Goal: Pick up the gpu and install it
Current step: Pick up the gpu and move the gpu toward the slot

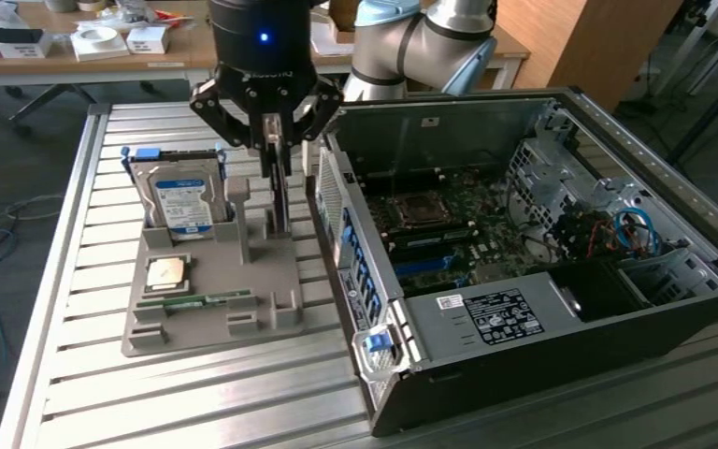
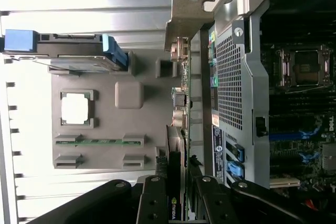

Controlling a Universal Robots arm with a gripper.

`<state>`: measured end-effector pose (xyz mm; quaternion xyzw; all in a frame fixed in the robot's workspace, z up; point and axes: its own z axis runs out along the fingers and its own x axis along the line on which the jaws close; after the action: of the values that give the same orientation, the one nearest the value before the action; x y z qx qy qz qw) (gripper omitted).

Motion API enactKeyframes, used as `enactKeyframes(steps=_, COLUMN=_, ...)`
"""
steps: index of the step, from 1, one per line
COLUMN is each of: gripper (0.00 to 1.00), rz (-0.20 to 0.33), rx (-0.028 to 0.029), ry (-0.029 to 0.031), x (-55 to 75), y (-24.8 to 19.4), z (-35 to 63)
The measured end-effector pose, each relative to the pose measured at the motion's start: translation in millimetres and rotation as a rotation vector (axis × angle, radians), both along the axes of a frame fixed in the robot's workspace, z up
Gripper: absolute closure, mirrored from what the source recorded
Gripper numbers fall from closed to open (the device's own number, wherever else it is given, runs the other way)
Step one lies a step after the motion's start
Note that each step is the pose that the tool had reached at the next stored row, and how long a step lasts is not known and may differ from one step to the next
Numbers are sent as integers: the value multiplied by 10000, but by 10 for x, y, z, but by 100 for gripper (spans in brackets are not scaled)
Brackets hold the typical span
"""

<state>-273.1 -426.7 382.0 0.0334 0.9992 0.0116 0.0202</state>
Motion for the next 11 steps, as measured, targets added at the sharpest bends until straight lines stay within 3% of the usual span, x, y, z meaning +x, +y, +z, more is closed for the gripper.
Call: enactKeyframes(steps=11, gripper=74, rz=0, rx=0, ry=1, x=0, y=0, z=329)
